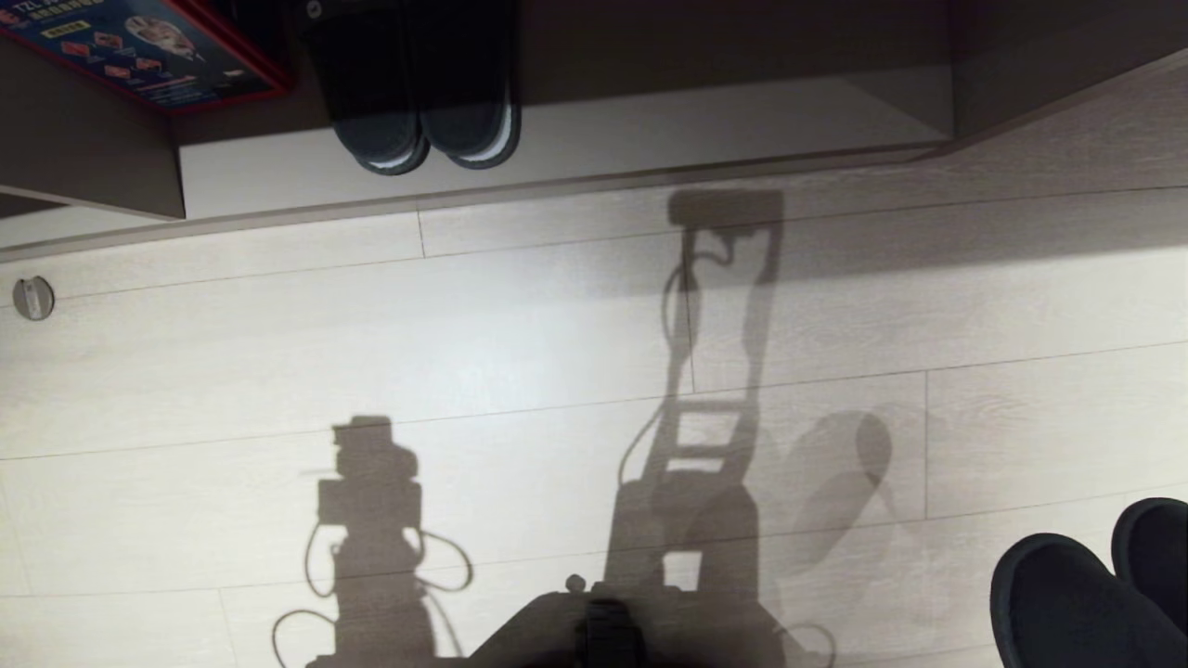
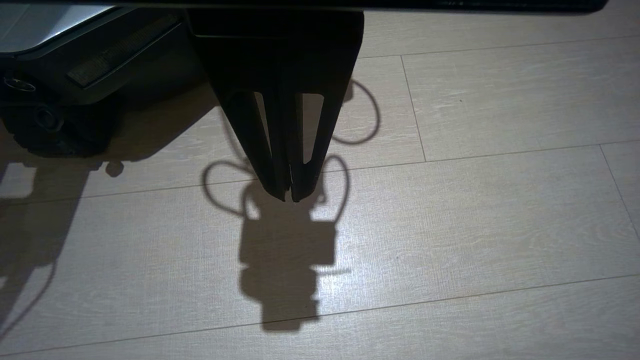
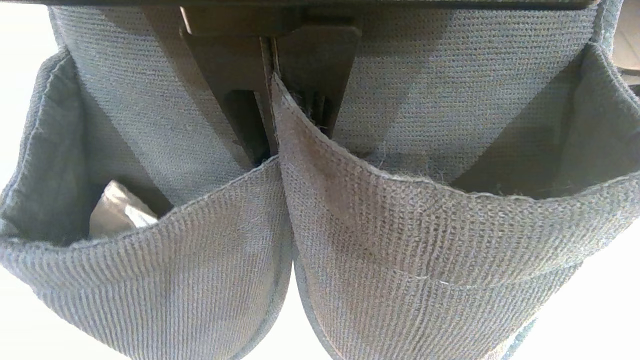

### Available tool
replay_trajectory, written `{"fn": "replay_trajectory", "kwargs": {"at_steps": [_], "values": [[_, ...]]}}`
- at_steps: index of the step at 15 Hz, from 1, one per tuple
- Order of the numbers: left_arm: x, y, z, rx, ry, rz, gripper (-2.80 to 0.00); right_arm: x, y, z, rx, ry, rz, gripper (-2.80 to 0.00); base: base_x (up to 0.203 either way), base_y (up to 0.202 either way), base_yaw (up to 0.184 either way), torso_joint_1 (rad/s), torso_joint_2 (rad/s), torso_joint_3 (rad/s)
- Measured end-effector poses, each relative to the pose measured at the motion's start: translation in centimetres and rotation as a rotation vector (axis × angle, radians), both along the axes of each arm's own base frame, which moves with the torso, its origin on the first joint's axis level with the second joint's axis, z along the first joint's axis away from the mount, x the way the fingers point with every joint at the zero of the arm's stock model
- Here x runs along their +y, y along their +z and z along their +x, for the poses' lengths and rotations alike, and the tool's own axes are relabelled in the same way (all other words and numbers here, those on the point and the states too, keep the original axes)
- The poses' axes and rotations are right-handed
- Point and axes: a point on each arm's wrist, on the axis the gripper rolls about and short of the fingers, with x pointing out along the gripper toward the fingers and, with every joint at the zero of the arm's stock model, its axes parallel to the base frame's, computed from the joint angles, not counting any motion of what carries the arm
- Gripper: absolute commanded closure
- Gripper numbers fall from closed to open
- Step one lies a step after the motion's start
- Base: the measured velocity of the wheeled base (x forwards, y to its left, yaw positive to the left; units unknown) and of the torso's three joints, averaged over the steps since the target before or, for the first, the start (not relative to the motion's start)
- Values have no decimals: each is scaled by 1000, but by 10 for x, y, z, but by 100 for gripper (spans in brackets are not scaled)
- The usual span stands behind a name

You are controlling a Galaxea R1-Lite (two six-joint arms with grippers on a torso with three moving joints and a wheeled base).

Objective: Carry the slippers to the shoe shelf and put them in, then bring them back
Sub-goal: Place the slippers on the floor

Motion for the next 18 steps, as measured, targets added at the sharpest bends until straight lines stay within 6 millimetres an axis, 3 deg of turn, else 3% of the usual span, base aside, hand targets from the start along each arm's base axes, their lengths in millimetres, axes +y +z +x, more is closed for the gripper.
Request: {"fn": "replay_trajectory", "kwargs": {"at_steps": [9,18], "values": [[0,0,0,0,0,-1,0,0,0,0,3,10,-22,0,0,0,0,0,0,4],[0,0,0,0,0,-1,0,0,-1,0,5,11,-21,0,0,0,0,2,2,185]]}}
